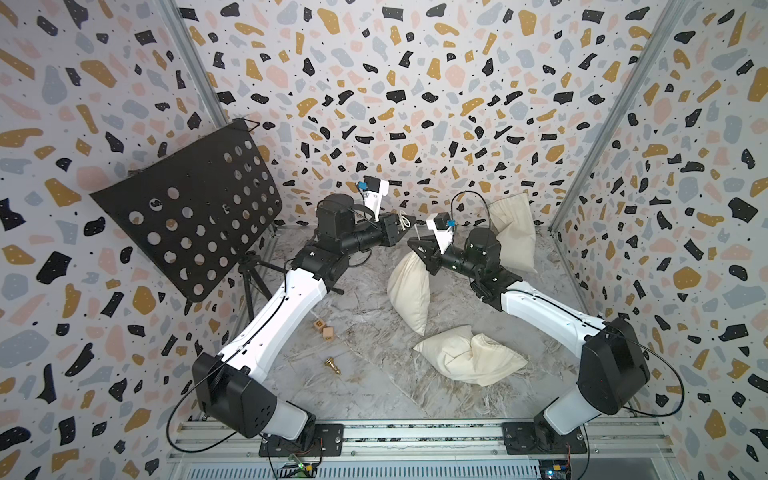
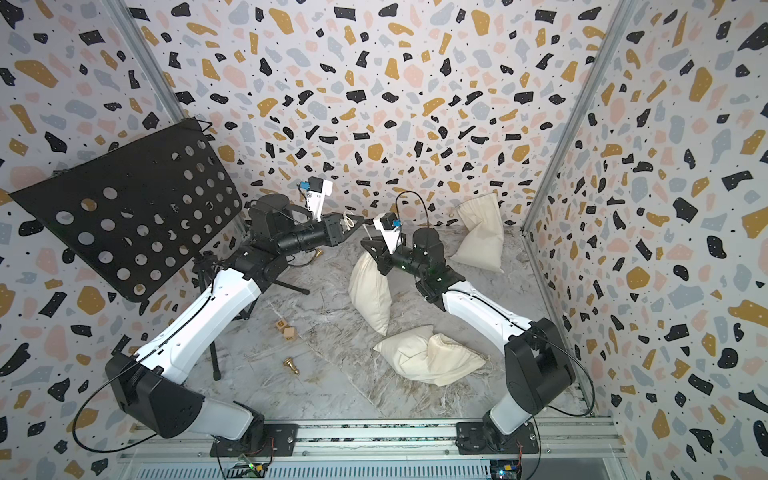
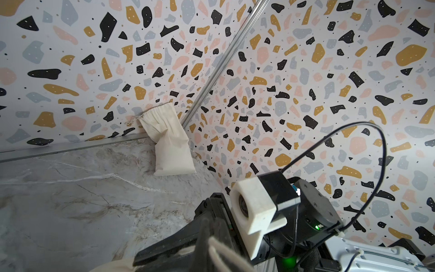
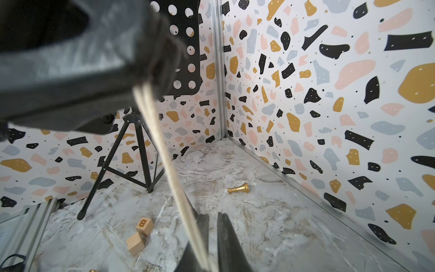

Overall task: Close the soil bag
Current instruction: Frap the soil bag at the center of the board.

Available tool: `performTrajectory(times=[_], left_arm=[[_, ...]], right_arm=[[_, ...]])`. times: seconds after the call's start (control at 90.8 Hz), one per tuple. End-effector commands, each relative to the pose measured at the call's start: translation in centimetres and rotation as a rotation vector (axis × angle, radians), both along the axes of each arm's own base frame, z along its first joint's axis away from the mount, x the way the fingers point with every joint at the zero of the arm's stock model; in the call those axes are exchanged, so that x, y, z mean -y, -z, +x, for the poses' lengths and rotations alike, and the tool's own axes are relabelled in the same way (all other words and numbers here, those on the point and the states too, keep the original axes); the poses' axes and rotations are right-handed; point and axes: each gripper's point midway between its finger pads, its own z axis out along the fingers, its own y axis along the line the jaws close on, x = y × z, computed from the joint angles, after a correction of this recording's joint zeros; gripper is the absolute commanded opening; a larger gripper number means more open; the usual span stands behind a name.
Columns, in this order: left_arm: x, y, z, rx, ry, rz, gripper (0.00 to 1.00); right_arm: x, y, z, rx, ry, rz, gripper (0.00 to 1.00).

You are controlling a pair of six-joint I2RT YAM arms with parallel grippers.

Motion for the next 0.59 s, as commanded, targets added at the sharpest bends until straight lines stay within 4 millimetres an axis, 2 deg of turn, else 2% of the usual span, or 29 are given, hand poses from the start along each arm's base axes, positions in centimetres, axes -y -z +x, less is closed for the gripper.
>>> performTrajectory(times=[0.0,0.11,0.231,0.385,0.584], left_arm=[[-3.9,-17.4,-4.6,0.522,-0.067,-0.215,0.00],[-5.2,-19.2,-4.7,0.549,-0.100,-0.241,0.00],[-6.5,-20.3,-4.7,0.564,-0.128,-0.268,0.00],[-8.4,-21.4,-4.4,0.573,-0.177,-0.311,0.00],[-9.0,-22.3,-4.7,0.589,-0.185,-0.321,0.00]], right_arm=[[2.6,16.0,0.5,-0.378,0.123,-0.272,0.17],[3.7,20.2,0.7,-0.453,0.171,-0.336,0.17],[4.7,23.4,0.8,-0.520,0.217,-0.386,0.17],[5.6,25.4,1.1,-0.586,0.240,-0.374,0.19],[5.9,25.8,1.4,-0.590,0.246,-0.384,0.24]])
